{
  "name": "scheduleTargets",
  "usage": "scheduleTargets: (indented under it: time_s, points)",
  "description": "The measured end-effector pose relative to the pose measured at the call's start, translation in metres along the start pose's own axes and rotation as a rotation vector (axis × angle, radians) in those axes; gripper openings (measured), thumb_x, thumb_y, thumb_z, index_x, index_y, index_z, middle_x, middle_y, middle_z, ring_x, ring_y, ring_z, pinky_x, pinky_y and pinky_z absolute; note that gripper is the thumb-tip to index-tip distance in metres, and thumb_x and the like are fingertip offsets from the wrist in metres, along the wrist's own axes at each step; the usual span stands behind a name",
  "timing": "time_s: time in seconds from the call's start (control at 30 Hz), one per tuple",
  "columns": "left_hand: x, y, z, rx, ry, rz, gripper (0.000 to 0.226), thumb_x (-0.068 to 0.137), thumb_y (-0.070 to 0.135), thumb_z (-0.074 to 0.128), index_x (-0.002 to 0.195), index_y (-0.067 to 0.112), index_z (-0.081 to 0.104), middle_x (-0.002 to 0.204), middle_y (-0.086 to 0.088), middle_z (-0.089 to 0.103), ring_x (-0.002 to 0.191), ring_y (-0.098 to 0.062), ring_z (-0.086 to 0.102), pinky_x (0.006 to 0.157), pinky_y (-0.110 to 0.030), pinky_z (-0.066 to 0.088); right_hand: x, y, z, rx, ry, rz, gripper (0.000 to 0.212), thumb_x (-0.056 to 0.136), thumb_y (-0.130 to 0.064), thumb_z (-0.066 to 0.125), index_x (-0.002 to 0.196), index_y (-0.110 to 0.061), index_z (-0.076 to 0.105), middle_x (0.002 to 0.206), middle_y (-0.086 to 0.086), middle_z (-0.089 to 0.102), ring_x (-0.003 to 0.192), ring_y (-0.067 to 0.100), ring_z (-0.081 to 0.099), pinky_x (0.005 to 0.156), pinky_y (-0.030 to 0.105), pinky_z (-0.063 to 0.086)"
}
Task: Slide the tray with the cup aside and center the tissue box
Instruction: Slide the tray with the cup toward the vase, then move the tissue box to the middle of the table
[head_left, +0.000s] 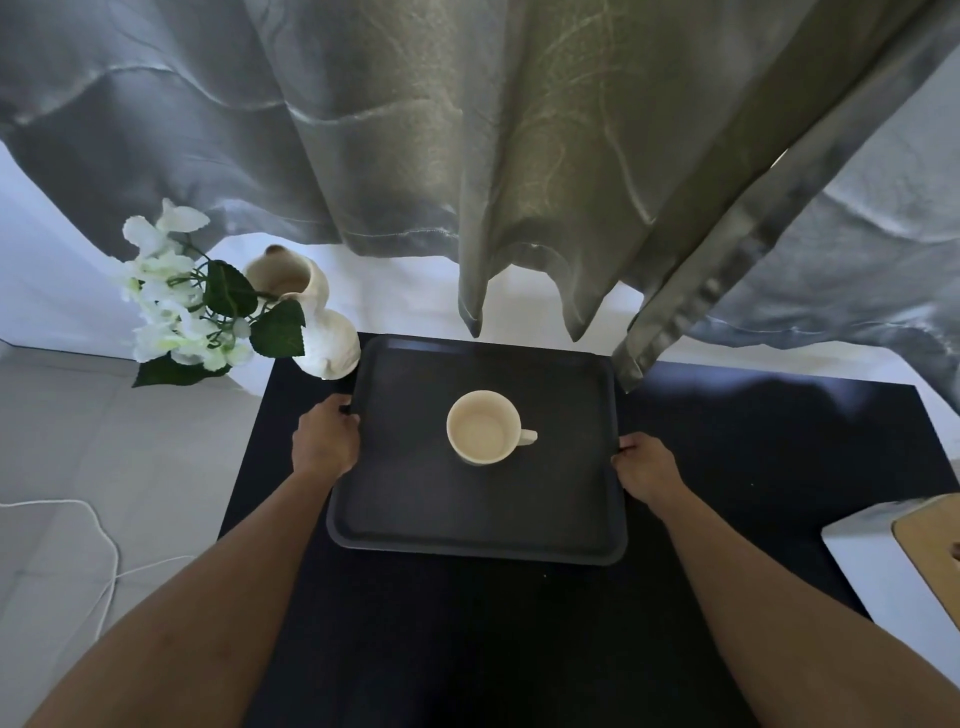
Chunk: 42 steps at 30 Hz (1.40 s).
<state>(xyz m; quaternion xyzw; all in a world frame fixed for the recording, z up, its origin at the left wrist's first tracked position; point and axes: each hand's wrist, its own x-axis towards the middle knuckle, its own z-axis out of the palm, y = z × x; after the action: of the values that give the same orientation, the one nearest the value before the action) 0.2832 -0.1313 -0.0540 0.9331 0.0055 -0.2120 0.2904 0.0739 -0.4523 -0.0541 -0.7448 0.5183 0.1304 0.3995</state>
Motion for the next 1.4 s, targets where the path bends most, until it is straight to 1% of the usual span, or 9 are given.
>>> scheduleTargets:
  time_s: [0.17, 0.3, 0.43, 0.53, 0.8, 0.9, 1.03, 1.23, 1.4]
  points:
    - [-0.01, 0.004, 0.0, 0.137, 0.069, 0.052, 0.037, 0.095, 0.023, 0.047, 0.129, 0.011, 0.057, 0.126, -0.019, 0.055, 0.112, -0.043, 0.053, 0.092, -0.049, 0.043, -0.008, -0.001, 0.001, -0.013, -0.001, -0.028, 0.028, 0.091, -0.013, 0.055, 0.118, -0.008, 0.058, 0.081, -0.003, 0.056, 0.073, 0.013, 0.056, 0.061, 0.03, 0.041]
    - [-0.02, 0.012, -0.006, 0.183, 0.125, 0.109, 0.035, 0.094, 0.022, 0.045, 0.122, 0.01, 0.06, 0.12, -0.018, 0.055, 0.106, -0.044, 0.054, 0.085, -0.048, 0.043, -0.017, -0.005, -0.006, -0.011, 0.015, -0.066, 0.034, 0.092, -0.014, 0.053, 0.126, -0.008, 0.054, 0.102, 0.004, 0.061, 0.08, 0.013, 0.054, 0.068, 0.03, 0.039]
    - [-0.027, 0.022, -0.014, 0.161, 0.131, 0.203, 0.028, 0.093, 0.021, 0.045, 0.11, 0.014, 0.065, 0.111, -0.014, 0.063, 0.099, -0.042, 0.059, 0.08, -0.044, 0.044, -0.028, -0.015, -0.015, -0.021, 0.023, -0.144, 0.013, 0.094, -0.016, 0.051, 0.103, -0.01, 0.059, 0.09, 0.003, 0.06, 0.08, 0.017, 0.059, 0.066, 0.029, 0.039]
    - [-0.036, 0.037, -0.016, 0.146, 0.097, 0.287, 0.025, 0.094, 0.024, 0.044, 0.102, 0.017, 0.067, 0.097, -0.013, 0.068, 0.092, -0.042, 0.062, 0.076, -0.04, 0.046, -0.039, -0.02, -0.02, -0.091, 0.006, -0.236, 0.021, 0.096, -0.018, 0.047, 0.081, -0.013, 0.061, 0.079, 0.004, 0.062, 0.072, 0.017, 0.059, 0.061, 0.026, 0.039]
    - [-0.068, 0.103, -0.005, 0.159, 0.058, 0.506, 0.03, 0.094, 0.032, 0.044, 0.073, 0.015, 0.055, 0.077, -0.014, 0.068, 0.079, -0.037, 0.064, 0.068, -0.04, 0.049, -0.067, -0.015, -0.054, -0.118, -0.003, -0.358, 0.028, 0.094, -0.018, 0.049, 0.07, -0.016, 0.063, 0.071, 0.001, 0.064, 0.069, 0.013, 0.062, 0.06, 0.024, 0.039]
    - [-0.084, 0.132, 0.009, 0.188, 0.044, 0.587, 0.026, 0.094, 0.033, 0.044, 0.078, 0.017, 0.058, 0.085, -0.015, 0.07, 0.08, -0.036, 0.064, 0.066, -0.034, 0.042, -0.074, -0.002, -0.075, -0.078, 0.008, -0.354, 0.024, 0.095, -0.018, 0.049, 0.078, -0.014, 0.065, 0.076, 0.005, 0.066, 0.074, 0.015, 0.064, 0.063, 0.025, 0.04]
    - [-0.113, 0.17, 0.036, 0.178, 0.001, 0.685, 0.029, 0.095, 0.036, 0.045, 0.091, 0.015, 0.065, 0.089, -0.012, 0.07, 0.081, -0.031, 0.063, 0.067, -0.033, 0.043, -0.082, 0.026, -0.111, -0.047, 0.047, -0.331, 0.023, 0.096, -0.019, 0.047, 0.083, -0.012, 0.065, 0.079, 0.007, 0.067, 0.075, 0.017, 0.064, 0.065, 0.027, 0.042]
    - [-0.161, 0.227, 0.084, 0.162, -0.115, 0.771, 0.027, 0.094, 0.035, 0.048, 0.094, 0.016, 0.066, 0.098, -0.014, 0.07, 0.092, -0.035, 0.062, 0.083, -0.045, 0.05, -0.089, 0.083, -0.179, -0.003, 0.207, -0.246, 0.024, 0.097, -0.02, 0.045, 0.094, -0.008, 0.066, 0.089, 0.011, 0.069, 0.084, 0.024, 0.067, 0.078, 0.035, 0.049]
    - [-0.201, 0.277, 0.139, 0.173, -0.235, 0.79, 0.023, 0.093, 0.037, 0.049, 0.09, 0.021, 0.065, 0.086, -0.003, 0.066, 0.086, -0.026, 0.062, 0.081, -0.042, 0.052, -0.096, 0.147, -0.242, 0.001, 0.302, -0.121, 0.029, 0.095, -0.018, 0.044, 0.109, -0.007, 0.067, 0.11, 0.016, 0.067, 0.103, 0.033, 0.063, 0.087, 0.037, 0.048]
